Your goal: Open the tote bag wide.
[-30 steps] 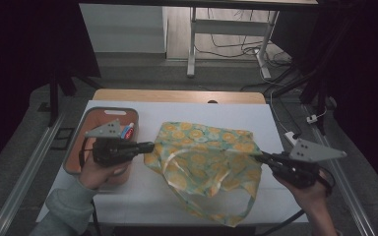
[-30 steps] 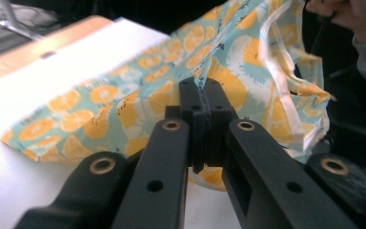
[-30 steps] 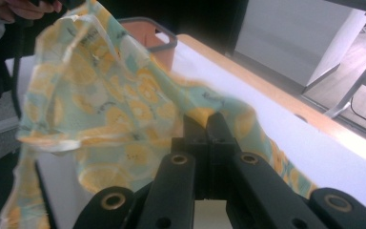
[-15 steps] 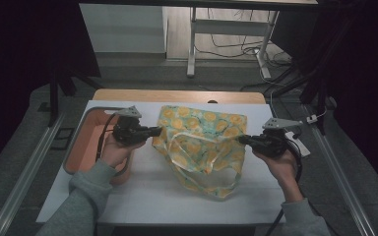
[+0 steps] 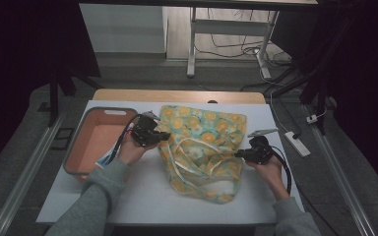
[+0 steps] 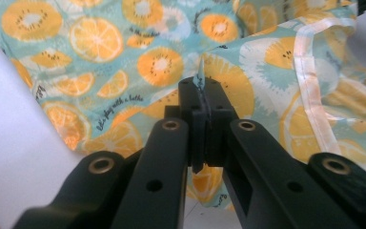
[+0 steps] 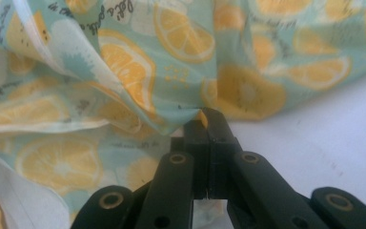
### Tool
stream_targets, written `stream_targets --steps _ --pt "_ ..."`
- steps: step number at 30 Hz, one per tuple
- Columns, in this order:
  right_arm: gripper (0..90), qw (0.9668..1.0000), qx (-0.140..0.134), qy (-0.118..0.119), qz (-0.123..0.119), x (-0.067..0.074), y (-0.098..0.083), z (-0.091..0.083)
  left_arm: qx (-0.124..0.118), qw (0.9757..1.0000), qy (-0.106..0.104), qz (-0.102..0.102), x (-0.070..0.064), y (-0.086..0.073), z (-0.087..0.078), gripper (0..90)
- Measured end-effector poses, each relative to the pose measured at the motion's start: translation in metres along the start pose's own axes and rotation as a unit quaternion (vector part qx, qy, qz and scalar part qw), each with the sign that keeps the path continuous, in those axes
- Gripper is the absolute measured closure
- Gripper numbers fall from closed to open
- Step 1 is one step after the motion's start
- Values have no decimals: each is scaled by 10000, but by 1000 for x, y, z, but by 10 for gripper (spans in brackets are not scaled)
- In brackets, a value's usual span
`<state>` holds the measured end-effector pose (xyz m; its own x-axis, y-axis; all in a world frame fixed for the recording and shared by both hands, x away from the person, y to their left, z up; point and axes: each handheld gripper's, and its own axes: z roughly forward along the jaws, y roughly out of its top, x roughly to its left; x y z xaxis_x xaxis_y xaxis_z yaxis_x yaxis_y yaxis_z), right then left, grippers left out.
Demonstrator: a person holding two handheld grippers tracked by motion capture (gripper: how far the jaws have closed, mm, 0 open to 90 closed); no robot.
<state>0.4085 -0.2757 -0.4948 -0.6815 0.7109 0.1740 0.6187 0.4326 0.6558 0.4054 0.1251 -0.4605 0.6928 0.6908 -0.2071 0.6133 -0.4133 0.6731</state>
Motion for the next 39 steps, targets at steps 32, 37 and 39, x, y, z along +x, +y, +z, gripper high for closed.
stream_targets --steps 32,37,39 --pt "880 9688 -652 472 -2346 150 55 -14 -188 9997 -127 17 3 -2 -14 876" --pt "880 9718 -752 43 -2236 130 74 -8 -212 9997 -139 17 3 -3 -16 875" --pt "878 9787 -628 27 -1956 108 85 7 -206 9997 -156 16 4 -3 -16 875"
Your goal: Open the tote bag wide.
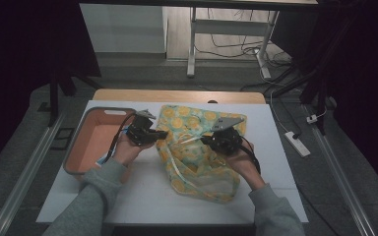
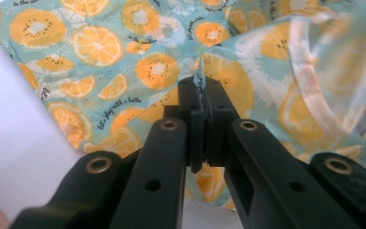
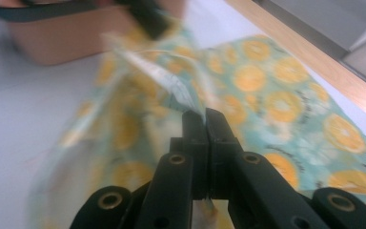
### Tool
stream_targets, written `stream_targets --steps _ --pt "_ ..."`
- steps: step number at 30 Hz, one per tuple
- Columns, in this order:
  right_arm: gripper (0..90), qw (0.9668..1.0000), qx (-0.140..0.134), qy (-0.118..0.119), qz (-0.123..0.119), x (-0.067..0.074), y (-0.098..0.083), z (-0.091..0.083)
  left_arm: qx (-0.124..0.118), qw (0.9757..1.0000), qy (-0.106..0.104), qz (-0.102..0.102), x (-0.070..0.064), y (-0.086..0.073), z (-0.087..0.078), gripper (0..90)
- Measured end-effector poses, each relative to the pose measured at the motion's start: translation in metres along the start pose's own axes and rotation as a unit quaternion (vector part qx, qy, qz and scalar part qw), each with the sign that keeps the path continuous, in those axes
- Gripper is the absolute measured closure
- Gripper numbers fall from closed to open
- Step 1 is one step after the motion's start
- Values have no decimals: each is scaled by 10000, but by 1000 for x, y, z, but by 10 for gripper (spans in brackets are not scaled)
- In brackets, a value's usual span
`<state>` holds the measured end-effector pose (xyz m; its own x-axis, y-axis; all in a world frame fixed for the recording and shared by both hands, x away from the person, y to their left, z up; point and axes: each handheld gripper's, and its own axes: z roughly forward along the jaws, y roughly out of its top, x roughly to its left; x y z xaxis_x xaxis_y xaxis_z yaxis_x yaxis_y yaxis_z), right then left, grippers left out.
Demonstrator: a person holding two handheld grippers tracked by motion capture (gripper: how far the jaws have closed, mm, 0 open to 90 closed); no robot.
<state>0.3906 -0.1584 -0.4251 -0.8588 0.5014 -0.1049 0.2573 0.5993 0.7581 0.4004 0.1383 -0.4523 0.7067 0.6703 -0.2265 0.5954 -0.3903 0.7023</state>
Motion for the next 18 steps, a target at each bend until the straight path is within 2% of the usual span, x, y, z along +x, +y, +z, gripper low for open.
stream_targets --steps 3,4,5,8,9,10,12,13,15,16,17,18 --pt "850 9997 174 106 107 -14 -5 13 16 10000 -17 1 1 0 1 874" --pt "850 9997 174 106 107 -14 -5 13 26 10000 -19 3 1 0 2 874" --pt "743 9994 260 133 181 -19 -8 18 31 10000 -23 5 1 -1 2 873" --pt "451 9989 320 251 228 -23 -12 23 48 10000 -28 4 2 -1 2 873" --pt "451 9989 320 251 228 -23 -12 23 46 10000 -30 -3 2 -1 2 873" --pt "346 9985 433 235 236 -23 -12 26 43 10000 -36 -4 2 -1 2 873" --pt "315 9981 540 211 218 -24 -12 28 39 10000 -38 1 2 -1 3 873" --pt "295 9972 630 307 246 -25 -13 31 32 10000 -36 7 1 -1 3 873" --pt "311 9957 823 335 268 -27 -13 36 21 10000 -40 17 1 -1 3 873" --pt "484 9928 979 597 350 -29 -14 42 22 10000 -42 20 1 -1 3 868" --pt "610 9900 1098 812 346 -29 -15 45 20 10000 -42 23 0 -1 3 860" --pt "610 9900 1098 812 346 -29 -15 45 10 10000 -33 35 0 -1 3 860"
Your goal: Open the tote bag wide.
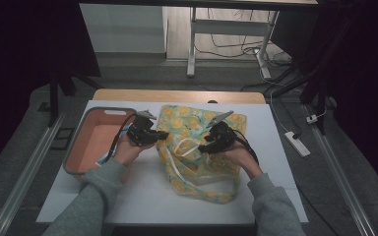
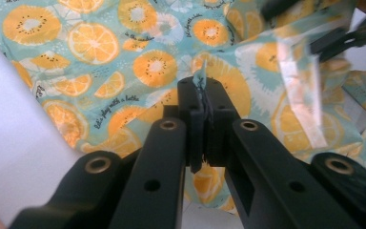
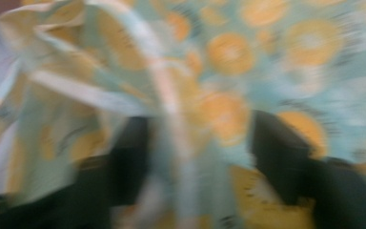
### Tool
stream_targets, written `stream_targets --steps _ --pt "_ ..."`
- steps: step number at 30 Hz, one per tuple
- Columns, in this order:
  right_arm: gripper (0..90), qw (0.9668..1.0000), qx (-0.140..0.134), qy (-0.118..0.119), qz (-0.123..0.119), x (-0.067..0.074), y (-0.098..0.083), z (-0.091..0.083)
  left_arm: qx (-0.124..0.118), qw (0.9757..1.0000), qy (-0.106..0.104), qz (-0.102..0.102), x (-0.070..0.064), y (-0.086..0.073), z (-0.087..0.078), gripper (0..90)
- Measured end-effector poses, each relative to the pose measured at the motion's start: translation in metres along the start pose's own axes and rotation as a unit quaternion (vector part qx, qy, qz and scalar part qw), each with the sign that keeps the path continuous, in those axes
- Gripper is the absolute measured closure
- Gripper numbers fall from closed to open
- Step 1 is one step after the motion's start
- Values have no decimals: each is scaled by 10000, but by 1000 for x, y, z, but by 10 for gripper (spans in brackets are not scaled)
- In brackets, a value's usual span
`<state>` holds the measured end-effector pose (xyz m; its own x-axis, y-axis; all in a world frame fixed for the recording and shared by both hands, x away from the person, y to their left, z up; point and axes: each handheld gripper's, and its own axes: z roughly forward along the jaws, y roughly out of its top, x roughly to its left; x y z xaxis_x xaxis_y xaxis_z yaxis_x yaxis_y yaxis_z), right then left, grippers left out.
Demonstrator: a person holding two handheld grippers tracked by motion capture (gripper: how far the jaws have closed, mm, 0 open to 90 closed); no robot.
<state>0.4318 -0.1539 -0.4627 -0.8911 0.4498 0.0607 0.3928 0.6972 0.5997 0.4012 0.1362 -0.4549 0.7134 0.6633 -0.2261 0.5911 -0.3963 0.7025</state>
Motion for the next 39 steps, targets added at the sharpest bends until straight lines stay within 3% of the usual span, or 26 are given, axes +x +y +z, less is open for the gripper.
stream_targets --steps 1,2,5,8,11,13,16,18,22,26,30,32,35,38,39 --pt "733 10000 76 42 13 1 0 2 -14 10000 15 15 -1 0 0 841" --pt "837 9997 105 135 163 2 3 2 -45 10000 34 47 -2 0 -1 756" --pt "874 9993 -79 138 352 1 5 -3 -278 9993 112 202 -9 0 -15 618" --pt "877 9989 -160 104 427 -1 5 -7 -665 9969 121 400 -23 -1 -41 590" --pt "878 9986 -164 66 498 -3 3 -8 -809 9943 -140 683 -45 -2 -56 591" --pt "878 9982 -201 59 564 -5 3 -7 -626 9918 -394 1045 -65 -2 -52 560" --pt "878 9981 -232 61 575 -5 4 -6 -173 9847 -680 1597 -96 0 -30 528" --pt "878 9981 -250 55 564 -4 5 -5 134 9800 -829 1802 -110 0 -11 508" --pt "877 9979 -319 40 559 -4 6 -5 599 9759 -960 1868 -120 0 29 486" --pt "877 9976 -394 23 575 -5 5 -7 1047 9707 -871 1979 -126 -4 63 476" --pt "877 9970 -451 17 626 -7 5 -7 1446 9643 -703 2105 -131 -10 85 552" --pt "877 9969 -473 14 629 -7 5 -7 1570 9621 -591 2151 -131 -14 92 666" --pt "877 9970 -483 20 613 -6 6 -10 1629 9594 -718 2189 -127 -18 92 886" --pt "877 9962 -565 -62 654 -8 6 -19 1484 9550 -962 2383 -126 -21 74 892" --pt "877 9956 -620 -103 688 -9 6 -23 1398 9546 -1042 2415 -125 -23 66 892"
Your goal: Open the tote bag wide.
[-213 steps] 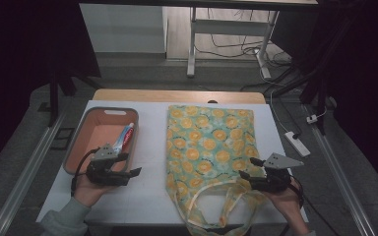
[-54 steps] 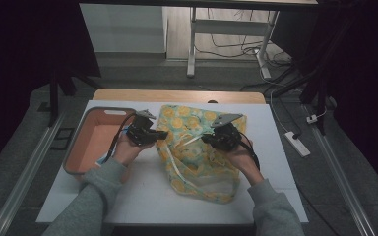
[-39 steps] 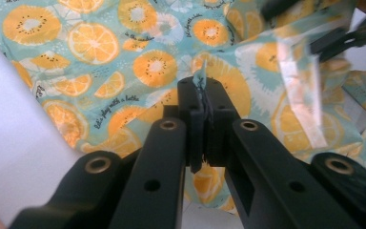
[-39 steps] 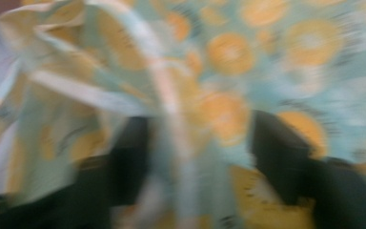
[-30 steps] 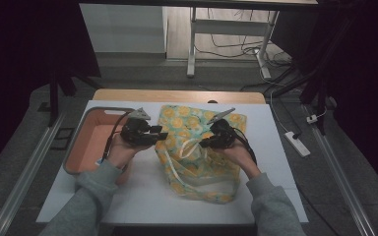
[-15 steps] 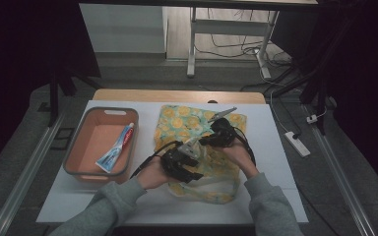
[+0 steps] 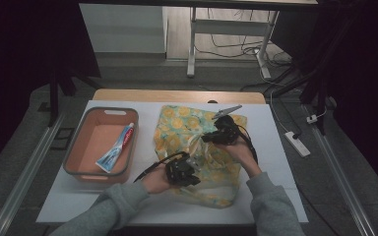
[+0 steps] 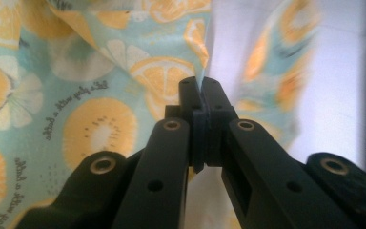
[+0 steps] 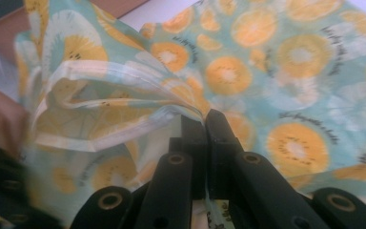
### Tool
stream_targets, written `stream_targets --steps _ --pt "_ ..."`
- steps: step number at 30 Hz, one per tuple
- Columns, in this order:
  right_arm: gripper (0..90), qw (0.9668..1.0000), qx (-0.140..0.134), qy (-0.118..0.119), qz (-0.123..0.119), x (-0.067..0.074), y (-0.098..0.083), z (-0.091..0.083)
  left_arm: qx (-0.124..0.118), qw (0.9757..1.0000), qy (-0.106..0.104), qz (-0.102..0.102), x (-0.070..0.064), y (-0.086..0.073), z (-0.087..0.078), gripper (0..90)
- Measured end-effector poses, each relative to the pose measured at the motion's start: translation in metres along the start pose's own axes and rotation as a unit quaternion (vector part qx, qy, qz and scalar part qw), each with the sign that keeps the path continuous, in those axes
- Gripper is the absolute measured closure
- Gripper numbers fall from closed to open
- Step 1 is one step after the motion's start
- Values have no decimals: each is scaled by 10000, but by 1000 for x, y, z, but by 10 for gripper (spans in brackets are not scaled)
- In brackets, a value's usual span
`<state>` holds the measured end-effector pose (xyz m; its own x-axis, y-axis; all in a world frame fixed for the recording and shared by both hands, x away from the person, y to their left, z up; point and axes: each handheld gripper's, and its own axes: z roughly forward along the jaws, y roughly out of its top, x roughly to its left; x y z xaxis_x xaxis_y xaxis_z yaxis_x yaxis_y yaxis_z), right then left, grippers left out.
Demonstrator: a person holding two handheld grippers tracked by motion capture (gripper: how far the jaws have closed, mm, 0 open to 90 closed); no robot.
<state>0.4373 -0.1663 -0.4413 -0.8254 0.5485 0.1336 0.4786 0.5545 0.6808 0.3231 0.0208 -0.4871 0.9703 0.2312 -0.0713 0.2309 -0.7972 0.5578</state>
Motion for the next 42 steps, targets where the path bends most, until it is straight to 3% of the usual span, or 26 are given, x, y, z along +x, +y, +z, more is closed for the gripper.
stream_targets --steps 2,4,9,10,13,16,18,21,22,23,24,26,27,29,31,33,35,38,39,40,42 --pt "877 10000 -52 -57 22 -2 1 -4 -225 9997 -102 89 -6 -8 -16 892" --pt "877 9992 -228 -262 179 -8 3 -18 -464 9984 -244 225 -13 -18 -31 892" --pt "877 9977 -404 -434 315 -18 8 -32 -875 9931 -582 528 -32 -38 -59 892" --pt "877 9968 -443 -559 369 -22 11 -34 -976 9913 -678 563 -38 -46 -65 892" --pt "877 9942 -386 -883 469 -31 13 -30 -992 9906 -689 639 -44 -53 -68 891" --pt "877 9936 -298 -852 672 -40 10 -22 -922 9920 -600 611 -46 -60 -68 890" --pt "876 9935 31 -881 717 -44 7 -4 -923 9928 -583 497 -42 -63 -67 886" --pt "875 9948 127 -800 617 -38 6 9 -1023 9933 -488 244 -35 -65 -66 785" --pt "876 9953 108 -769 574 -36 6 11 -1160 9928 -276 137 -33 -64 -67 714" --pt "876 9953 108 -769 574 -36 6 11 -1160 9928 -276 137 -33 -64 -67 636" --pt "876 9957 76 -743 545 -33 6 12 -1234 9922 -168 42 -32 -63 -69 636" --pt "876 9965 28 -692 476 -28 7 13 -1273 9916 187 -163 -30 -60 -72 554" --pt "875 9967 9 -676 450 -26 7 13 -1329 9893 521 -311 -28 -57 -75 511" --pt "875 9973 -18 -621 398 -22 7 12 -1466 9846 777 -544 -23 -52 -80 486" --pt "875 9977 -35 -579 364 -19 6 12 -1443 9792 1220 -741 -17 -46 -82 447" --pt "875 9979 -74 -552 342 -18 4 12 -1301 9782 1356 -886 -5 -40 -81 450" --pt "875 9980 -117 -511 350 -16 3 9 -1137 9786 1301 -1121 7 -35 -76 480" --pt "875 9982 -172 -493 291 -13 1 2 -827 9838 1004 -1232 24 -31 -66 722" --pt "875 9983 -198 -491 264 -13 0 -1 -762 9838 1005 -1278 28 -31 -65 827" --pt "875 9983 -229 -481 245 -12 -1 -6 -730 9823 1061 -1360 32 -31 -65 873" --pt "875 9981 -321 -466 229 -12 -6 -16 -741 9794 1157 -1482 40 -33 -73 886"
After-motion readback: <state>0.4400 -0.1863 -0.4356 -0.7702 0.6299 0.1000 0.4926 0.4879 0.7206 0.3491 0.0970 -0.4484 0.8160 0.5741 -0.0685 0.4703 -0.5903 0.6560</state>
